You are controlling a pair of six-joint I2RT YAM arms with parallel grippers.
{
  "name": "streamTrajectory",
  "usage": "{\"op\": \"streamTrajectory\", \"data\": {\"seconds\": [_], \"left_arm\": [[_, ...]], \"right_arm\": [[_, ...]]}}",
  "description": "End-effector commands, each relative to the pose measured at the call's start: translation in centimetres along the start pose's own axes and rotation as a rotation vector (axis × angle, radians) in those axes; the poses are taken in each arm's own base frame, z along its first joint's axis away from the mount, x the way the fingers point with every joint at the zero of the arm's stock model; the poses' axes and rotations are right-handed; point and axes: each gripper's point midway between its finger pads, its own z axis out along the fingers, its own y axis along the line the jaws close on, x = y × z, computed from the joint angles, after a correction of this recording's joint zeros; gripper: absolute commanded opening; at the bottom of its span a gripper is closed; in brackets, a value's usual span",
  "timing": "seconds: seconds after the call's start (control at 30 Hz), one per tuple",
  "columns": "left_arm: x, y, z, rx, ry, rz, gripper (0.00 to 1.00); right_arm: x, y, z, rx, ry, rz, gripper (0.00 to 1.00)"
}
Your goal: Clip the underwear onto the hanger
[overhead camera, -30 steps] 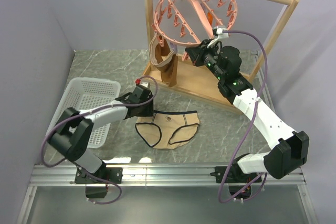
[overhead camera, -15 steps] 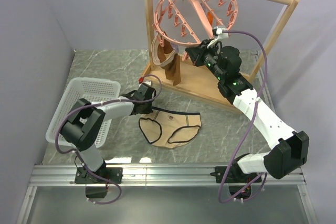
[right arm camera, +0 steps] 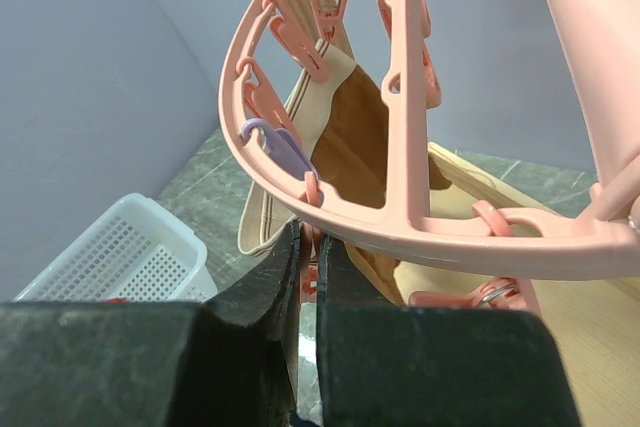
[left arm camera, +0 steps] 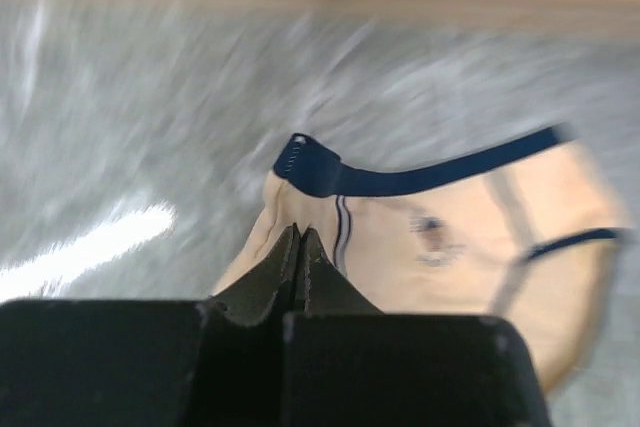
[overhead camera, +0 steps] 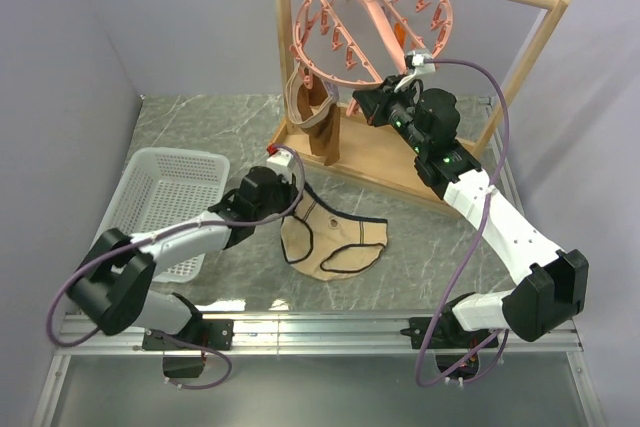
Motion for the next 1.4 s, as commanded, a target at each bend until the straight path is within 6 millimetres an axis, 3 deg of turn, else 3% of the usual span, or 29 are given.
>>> {"op": "streamTrajectory", "data": {"seconds": [0.0,0.23,0.33,0.53,0.77,1.03,1.17,1.37], "left_arm": [[-6.8,-4.7,-2.1,0.201,-0.279,0.102,0.0],[-12.6,-8.0,-4.4,0.296,-0.46,0.123,0.0],[-16.1,-9.4,-5.6,0.32,-0.536,0.103,0.0],[-19.7,-10.7,-6.8,0.349,-0.595,0.043,0.0],[-21.3,-11.1,-6.4,0.354,-0.58,-0.045,0.0],[-21.5,-9.6,-4.2,0.374,-0.457,-0.271,0.0],[-22.2,-9.9,-4.5,0.431,-0.447,-0.385,0.0],[-22.5,-10.6,-5.1,0.485,-0.446,-0.424,0.0]], "right_arm": [[-2.4,0.4,-0.5,-0.012,-0.087,0.004,0.0],[-2.1,0.6,-0.6,-0.024,-0.081,0.02,0.0],[-2.1,0.7,-0.5,-0.031,-0.078,0.026,0.0],[-2.2,1.1,-0.4,-0.049,-0.079,0.037,0.0],[-2.7,1.4,-0.3,-0.062,-0.089,0.053,0.0],[-2.7,1.5,-0.3,-0.061,-0.094,0.07,0.0],[-2.6,1.4,-0.4,-0.059,-0.096,0.07,0.0],[-2.5,1.5,-0.5,-0.065,-0.095,0.067,0.0]]}}
